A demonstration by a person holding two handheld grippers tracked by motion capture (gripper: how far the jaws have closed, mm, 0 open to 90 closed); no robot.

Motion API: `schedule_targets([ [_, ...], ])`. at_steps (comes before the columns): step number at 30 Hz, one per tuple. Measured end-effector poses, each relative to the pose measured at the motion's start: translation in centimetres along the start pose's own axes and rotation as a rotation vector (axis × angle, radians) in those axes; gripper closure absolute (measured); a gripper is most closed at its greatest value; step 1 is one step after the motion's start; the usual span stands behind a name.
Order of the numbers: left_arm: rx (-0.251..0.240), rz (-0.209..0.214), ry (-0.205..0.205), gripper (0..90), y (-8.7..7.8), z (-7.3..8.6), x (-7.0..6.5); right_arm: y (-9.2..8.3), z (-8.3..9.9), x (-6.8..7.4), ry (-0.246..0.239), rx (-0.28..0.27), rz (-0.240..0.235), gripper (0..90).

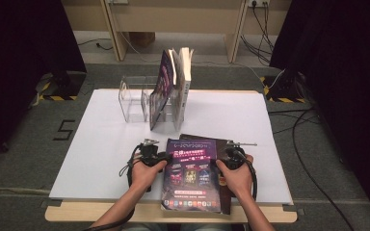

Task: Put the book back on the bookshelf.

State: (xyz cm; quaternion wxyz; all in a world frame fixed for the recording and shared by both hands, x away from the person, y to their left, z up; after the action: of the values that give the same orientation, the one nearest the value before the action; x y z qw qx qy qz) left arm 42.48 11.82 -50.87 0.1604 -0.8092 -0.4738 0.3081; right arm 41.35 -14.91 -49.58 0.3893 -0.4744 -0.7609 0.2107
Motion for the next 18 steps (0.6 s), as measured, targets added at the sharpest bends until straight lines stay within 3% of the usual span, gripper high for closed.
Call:
schedule_targets([
  [4,0.011,0.029,-0.040,55.6,-0.1,0.1,0.3,0.3,-0.4,0.2,-0.002,0.021,-0.013,61.9],
  [7,0.018,0.029,-0.013,53.7,-0.7,0.4,-0.2,0.3,-0.4,0.2,-0.005,0.029,-0.022,60.8],
  [13,0.057,0.028,-0.010,52.8,-1.1,0.8,-0.5,0.1,-0.2,0.3,-0.003,0.036,-0.023,58.6],
  [18,0.063,0.030,-0.034,54.0,-1.2,0.9,-0.4,0.1,0.0,0.4,-0.016,0.022,-0.018,57.5],
])
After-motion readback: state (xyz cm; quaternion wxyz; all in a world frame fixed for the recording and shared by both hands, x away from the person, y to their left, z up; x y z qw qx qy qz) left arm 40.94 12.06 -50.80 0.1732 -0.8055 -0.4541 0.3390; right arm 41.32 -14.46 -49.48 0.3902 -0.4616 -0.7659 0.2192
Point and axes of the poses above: each handheld gripper's, and its own axes: y roughly forward along the jaws, z roughly out of its underside, x roughly to its left, the point moved 3 cm from there along y, roughly forward along the jaws, and after that the axes turned 6 degrees about -x, right-handed, at the moved point
